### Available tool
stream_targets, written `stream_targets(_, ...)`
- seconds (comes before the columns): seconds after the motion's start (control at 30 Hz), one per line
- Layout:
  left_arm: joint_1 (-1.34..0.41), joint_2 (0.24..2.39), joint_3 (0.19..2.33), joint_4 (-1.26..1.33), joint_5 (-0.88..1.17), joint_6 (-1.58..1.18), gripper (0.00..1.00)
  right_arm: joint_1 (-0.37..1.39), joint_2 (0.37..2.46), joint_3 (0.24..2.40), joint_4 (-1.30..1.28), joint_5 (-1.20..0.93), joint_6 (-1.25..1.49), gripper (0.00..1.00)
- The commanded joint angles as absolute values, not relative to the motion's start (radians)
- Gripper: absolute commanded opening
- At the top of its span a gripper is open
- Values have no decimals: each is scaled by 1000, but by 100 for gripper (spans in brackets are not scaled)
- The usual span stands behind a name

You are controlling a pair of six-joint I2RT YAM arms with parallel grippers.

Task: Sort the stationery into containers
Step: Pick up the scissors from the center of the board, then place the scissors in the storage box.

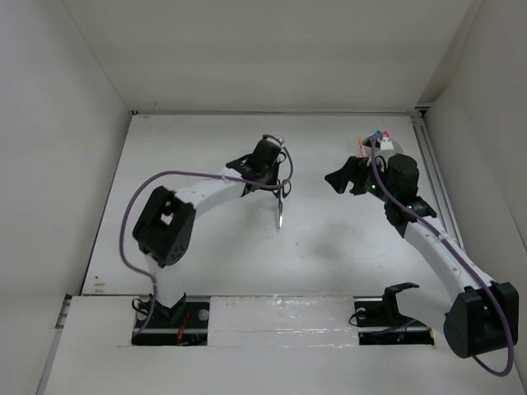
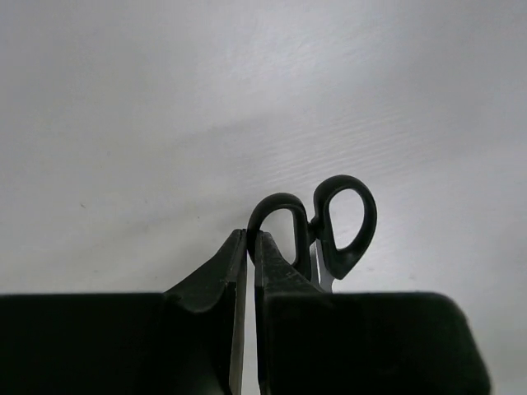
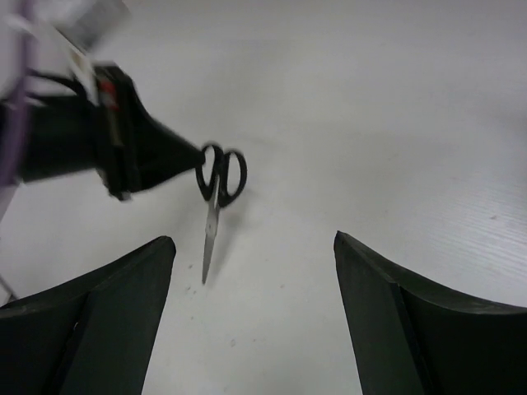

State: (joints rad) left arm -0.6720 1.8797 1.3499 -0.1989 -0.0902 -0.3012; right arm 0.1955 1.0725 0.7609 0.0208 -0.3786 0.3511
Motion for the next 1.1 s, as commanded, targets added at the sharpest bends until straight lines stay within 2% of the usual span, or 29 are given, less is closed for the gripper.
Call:
stream_targets(0.0,-730,1584,1335,-8,-125,-282,0,224,1075,755,195,-601,333,84)
stream_targets(0.17,-759,1488,1373,-1,-175,-261,0,256,1035,755,297,-653,324,84)
stream_targets(0.5,-778,1381,1391,8,-110,-196,0,314,1066,795,466,-810,354,85)
stream_targets(0.73,-805,1362,1388,8,-112,-196,0,373,1117,827,488,-744,354,85)
stream_targets(1.07,-844,1333,1359,17,-123,-167,0,391,1192,888,574,-663,396,79)
